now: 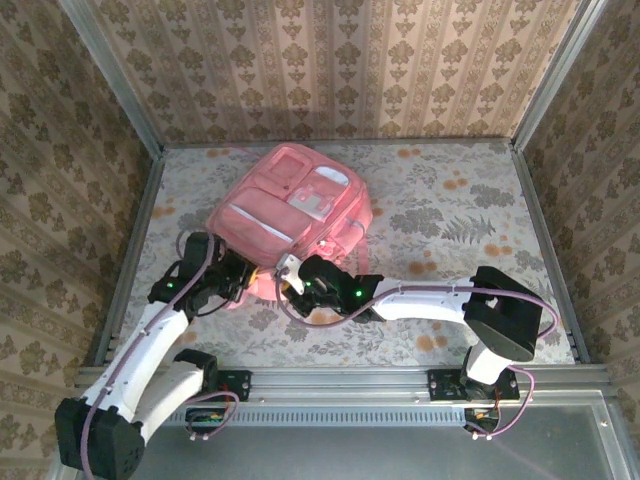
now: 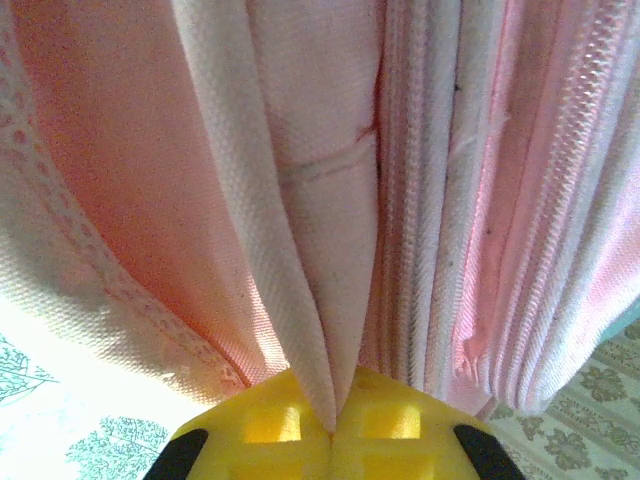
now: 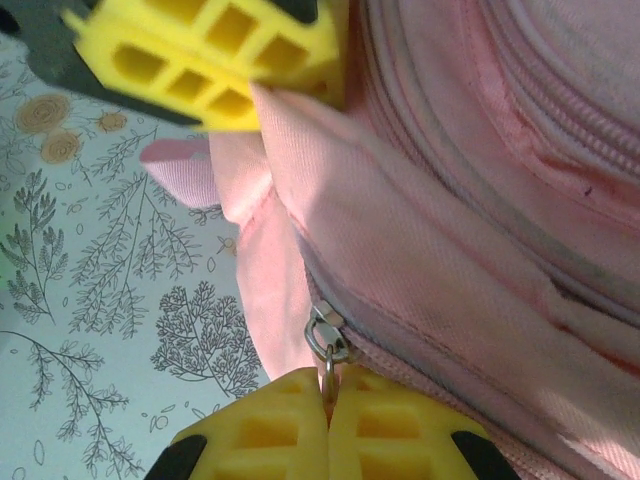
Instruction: Pack books, pencil case, and school supplies into a backpack
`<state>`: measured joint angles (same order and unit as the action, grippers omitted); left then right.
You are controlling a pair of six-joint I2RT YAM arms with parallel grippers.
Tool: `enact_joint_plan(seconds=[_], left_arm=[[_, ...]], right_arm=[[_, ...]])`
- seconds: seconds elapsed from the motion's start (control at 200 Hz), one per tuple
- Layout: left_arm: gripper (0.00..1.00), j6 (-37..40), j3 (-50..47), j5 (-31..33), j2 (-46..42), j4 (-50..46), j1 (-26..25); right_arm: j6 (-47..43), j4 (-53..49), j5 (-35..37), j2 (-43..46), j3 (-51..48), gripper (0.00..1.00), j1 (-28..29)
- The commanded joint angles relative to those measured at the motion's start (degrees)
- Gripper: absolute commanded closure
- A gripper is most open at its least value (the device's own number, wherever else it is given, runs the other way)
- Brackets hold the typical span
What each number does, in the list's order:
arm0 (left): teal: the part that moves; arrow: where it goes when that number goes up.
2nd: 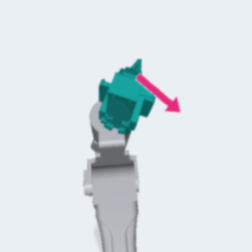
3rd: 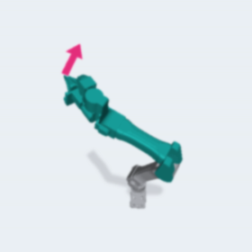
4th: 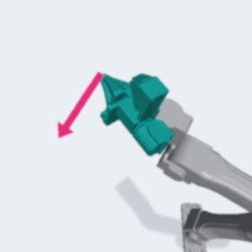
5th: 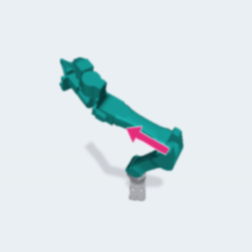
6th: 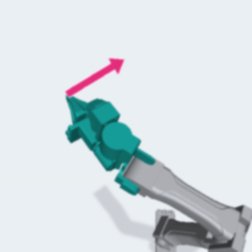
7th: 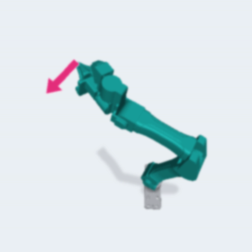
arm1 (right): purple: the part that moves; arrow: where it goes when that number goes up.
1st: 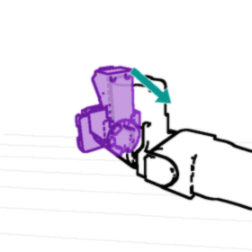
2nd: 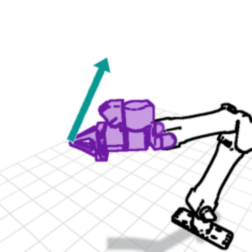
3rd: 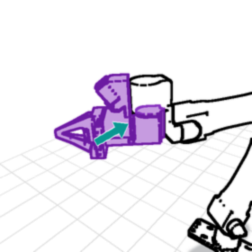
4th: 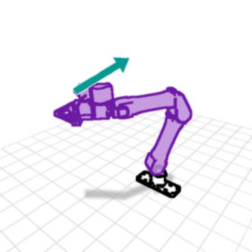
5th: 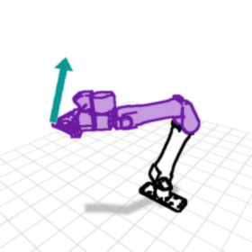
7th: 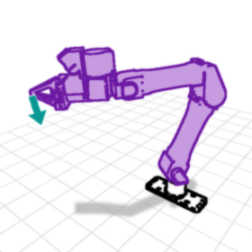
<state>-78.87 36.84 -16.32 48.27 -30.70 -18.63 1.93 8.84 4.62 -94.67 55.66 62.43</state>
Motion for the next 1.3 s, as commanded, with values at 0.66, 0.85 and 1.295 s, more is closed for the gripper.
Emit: enact_joint_plan(seconds=[0.66, 0.85, 1.295], left_arm=[[1.0, 6.35, 6.86, 3.66, 0.14, -4.71, 2.55], [1.0, 6.14, 6.75, 3.66, 0.1, -4.64, 2.51], [0.98, 8.7, 6.05, -1.29, 2.82, -0.95, 1.7]], right_arm=[[4.43, -1.72, -3.95, 8.35, -11.54, 1.0, -11.85], [7.23, -1.83, -3.57, 7.94, -13.02, 1.0, -16.0], [11.8, -1.38, 1.62, 7.75, -13.19, 0.99, -18.09]])
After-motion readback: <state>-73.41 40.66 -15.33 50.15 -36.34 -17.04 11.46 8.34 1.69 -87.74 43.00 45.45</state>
